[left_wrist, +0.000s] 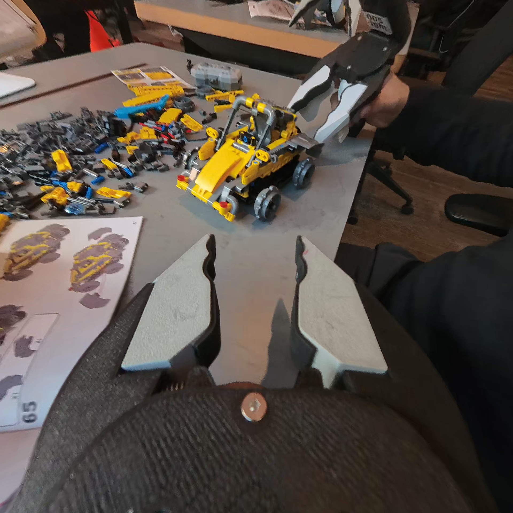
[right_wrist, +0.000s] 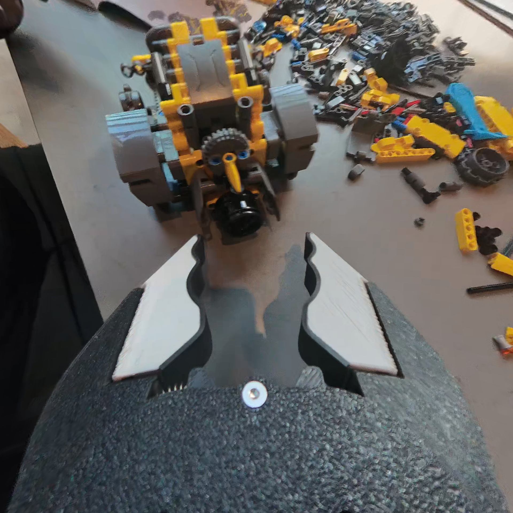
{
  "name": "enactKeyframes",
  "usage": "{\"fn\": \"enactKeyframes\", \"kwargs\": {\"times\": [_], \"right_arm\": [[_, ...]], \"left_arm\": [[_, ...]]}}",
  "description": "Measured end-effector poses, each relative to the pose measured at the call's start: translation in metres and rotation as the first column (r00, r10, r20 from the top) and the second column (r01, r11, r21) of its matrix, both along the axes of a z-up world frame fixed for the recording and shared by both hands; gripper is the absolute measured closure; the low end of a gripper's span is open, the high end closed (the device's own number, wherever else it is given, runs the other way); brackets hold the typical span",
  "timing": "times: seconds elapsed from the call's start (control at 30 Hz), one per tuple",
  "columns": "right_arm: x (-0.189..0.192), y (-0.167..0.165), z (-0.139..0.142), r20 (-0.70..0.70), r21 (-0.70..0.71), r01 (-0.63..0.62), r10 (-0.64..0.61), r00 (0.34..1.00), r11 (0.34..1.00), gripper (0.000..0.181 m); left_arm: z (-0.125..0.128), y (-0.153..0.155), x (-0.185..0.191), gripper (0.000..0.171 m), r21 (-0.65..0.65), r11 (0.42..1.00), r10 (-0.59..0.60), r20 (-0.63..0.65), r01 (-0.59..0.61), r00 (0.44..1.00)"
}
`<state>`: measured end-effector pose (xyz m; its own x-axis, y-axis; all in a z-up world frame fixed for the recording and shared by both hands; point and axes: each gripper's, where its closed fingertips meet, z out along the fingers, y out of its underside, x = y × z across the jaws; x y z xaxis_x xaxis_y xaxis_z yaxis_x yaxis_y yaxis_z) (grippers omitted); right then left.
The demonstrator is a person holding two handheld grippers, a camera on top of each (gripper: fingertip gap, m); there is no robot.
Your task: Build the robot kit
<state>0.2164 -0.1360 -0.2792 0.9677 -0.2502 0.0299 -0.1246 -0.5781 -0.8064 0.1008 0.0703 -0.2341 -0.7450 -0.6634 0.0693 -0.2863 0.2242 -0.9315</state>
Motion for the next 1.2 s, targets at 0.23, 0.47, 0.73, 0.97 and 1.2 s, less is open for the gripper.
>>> {"fn": "enactKeyframes", "kwargs": {"times": [0.23, 0.47, 0.73, 0.97, 1.2], "right_arm": [[0.029, 0.007, 0.014, -0.036, 0.11, -0.061, 0.065, 0.997, 0.992, 0.131], [0.053, 0.01, 0.029, -0.12, 0.235, -0.032, 0.061, 0.991, 0.972, 0.126], [0.076, -0.007, 0.062, -0.116, 0.454, 0.079, -0.029, 0.993, 0.888, 0.126], [0.074, -0.006, 0.063, -0.084, 0.452, 0.069, -0.034, 0.996, 0.89, 0.127], [0.069, -0.007, 0.065, -0.048, 0.454, 0.055, -0.037, 0.998, 0.889, 0.126]], "left_arm": [[-0.005, -0.01, 0.005, 0.134, 0.06, 0.993, -0.101, 0.043, 0.098, 0.994], [-0.009, -0.021, 0.002, 0.14, 0.092, 0.983, -0.166, 0.048, 0.161, 0.985], [-0.01, 0.02, 0.044, 0.136, 0.109, 0.978, 0.179, 0.022, -0.18, 0.984], [-0.002, 0.129, 0.059, 0.089, 0.325, 0.858, 0.44, -0.064, -0.398, 0.896], [-0.061, 0.142, 0.041, 0.095, 0.46, 0.88, 0.284, -0.304, -0.121, 0.91]]}}
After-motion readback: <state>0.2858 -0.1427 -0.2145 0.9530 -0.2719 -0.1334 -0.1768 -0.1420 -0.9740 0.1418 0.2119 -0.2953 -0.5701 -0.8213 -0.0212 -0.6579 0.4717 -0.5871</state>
